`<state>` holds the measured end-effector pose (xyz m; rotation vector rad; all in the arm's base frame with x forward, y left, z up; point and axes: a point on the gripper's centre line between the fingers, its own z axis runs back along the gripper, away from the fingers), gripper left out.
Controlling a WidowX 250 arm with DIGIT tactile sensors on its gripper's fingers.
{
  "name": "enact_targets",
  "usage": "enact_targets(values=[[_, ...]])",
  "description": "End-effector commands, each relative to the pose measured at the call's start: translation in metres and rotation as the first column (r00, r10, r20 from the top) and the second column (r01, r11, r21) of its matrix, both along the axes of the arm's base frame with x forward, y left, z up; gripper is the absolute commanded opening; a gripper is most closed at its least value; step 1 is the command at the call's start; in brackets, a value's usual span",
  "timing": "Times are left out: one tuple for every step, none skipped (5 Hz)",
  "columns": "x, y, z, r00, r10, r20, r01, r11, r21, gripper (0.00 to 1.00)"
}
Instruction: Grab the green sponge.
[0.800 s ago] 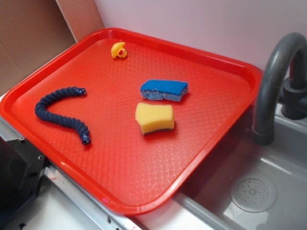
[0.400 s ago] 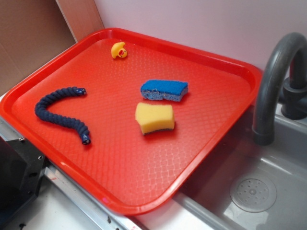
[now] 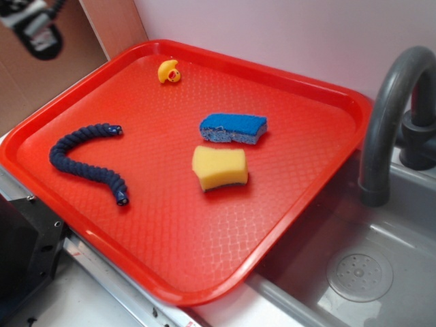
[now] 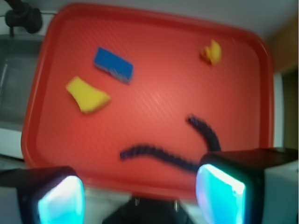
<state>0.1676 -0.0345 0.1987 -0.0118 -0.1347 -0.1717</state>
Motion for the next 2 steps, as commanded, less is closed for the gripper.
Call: enact_targets(values=[[0.045,-0.057,-0.024,0.948,-0.318,0.017,0.318,0.948,-0.006,1.0],[0.048,-0.091,-0.043,0.914,-0.406,-0.028,0.406,0.914,0.009,1.0]])
